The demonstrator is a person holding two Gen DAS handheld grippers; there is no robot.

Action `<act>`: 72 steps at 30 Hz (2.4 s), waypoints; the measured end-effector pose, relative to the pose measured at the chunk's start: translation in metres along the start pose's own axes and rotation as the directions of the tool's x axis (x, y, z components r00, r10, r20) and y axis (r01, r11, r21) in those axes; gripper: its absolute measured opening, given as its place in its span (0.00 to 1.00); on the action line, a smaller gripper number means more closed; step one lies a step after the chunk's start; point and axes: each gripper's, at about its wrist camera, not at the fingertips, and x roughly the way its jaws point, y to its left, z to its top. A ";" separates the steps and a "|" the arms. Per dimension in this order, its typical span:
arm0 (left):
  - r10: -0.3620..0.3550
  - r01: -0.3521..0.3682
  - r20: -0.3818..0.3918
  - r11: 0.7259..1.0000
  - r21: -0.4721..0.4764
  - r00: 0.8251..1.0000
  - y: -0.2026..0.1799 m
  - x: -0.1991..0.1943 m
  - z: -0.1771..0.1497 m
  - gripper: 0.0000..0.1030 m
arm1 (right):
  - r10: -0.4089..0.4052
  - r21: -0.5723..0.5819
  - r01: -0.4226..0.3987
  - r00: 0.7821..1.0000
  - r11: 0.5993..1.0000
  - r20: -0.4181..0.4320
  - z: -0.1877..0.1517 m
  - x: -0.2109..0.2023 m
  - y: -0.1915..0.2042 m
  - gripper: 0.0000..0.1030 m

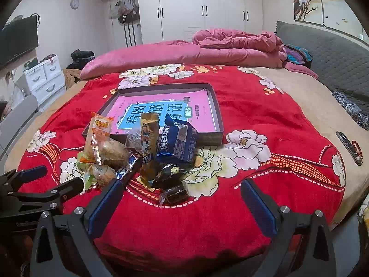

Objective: Organize snacks
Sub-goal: 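Move both tools over the snack pile beside the tray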

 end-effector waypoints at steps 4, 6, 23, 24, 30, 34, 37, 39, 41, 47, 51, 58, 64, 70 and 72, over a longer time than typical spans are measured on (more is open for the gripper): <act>0.000 0.000 0.001 1.000 -0.001 1.000 0.000 0.000 0.000 0.99 | -0.002 -0.002 0.002 1.000 1.000 0.001 0.000 0.000 0.000 1.00; -0.001 0.001 0.001 1.000 -0.001 1.000 -0.001 0.000 0.000 0.99 | -0.003 -0.004 0.003 1.000 1.000 0.001 0.000 0.001 0.000 1.00; -0.005 0.005 0.004 1.000 0.000 1.000 -0.001 0.000 -0.001 0.99 | -0.001 -0.003 0.001 1.000 1.000 -0.001 0.000 0.001 0.001 1.00; -0.005 0.005 0.004 1.000 0.000 1.000 -0.001 0.000 -0.001 0.99 | 0.000 -0.003 0.000 1.000 1.000 -0.001 -0.001 0.001 0.001 1.00; -0.006 0.006 0.004 1.000 0.000 1.000 -0.002 0.000 -0.001 0.99 | -0.001 -0.004 0.001 1.000 1.000 -0.001 -0.001 0.001 0.001 1.00; -0.005 0.005 0.004 1.000 -0.001 1.000 -0.002 0.000 -0.001 0.99 | -0.003 -0.003 0.003 1.000 1.000 -0.003 -0.001 0.002 0.000 1.00; -0.005 0.005 0.005 1.000 -0.007 1.000 0.000 0.000 0.000 0.99 | -0.004 -0.003 0.004 1.000 1.000 -0.005 -0.001 0.002 0.000 1.00; -0.007 0.007 0.004 1.000 -0.012 1.000 0.002 0.001 0.000 0.99 | -0.006 -0.004 0.006 1.000 1.000 -0.009 -0.001 0.003 0.000 1.00; -0.008 0.008 0.004 1.000 -0.017 1.000 0.004 0.001 0.000 0.99 | -0.005 -0.005 0.005 1.000 1.000 -0.011 -0.001 0.005 -0.001 1.00; -0.019 0.019 -0.002 0.999 -0.038 1.000 0.009 0.003 0.000 0.99 | -0.003 -0.004 0.003 1.000 1.000 -0.021 -0.002 0.008 -0.002 1.00; -0.027 0.027 -0.006 0.998 -0.065 1.000 0.018 0.003 0.001 0.99 | -0.003 0.001 0.003 1.000 1.000 -0.028 -0.003 0.010 -0.005 1.00; -0.038 0.035 -0.025 0.995 -0.093 0.999 0.027 0.008 0.000 0.99 | 0.003 0.015 -0.002 0.999 1.000 -0.053 -0.005 0.017 -0.010 1.00; -0.088 0.086 -0.019 0.995 -0.055 0.996 0.014 0.010 0.000 0.99 | 0.006 0.040 -0.002 0.996 0.999 -0.091 -0.006 0.028 -0.018 1.00; -0.144 0.143 -0.050 0.990 -0.021 0.988 -0.004 0.022 0.001 0.93 | 0.027 0.060 -0.018 0.987 0.998 -0.158 -0.010 0.044 -0.023 0.99; -0.162 0.161 -0.058 0.987 -0.023 0.985 -0.006 0.025 0.002 0.91 | 0.037 0.061 -0.027 0.985 0.998 -0.170 -0.011 0.048 -0.024 0.96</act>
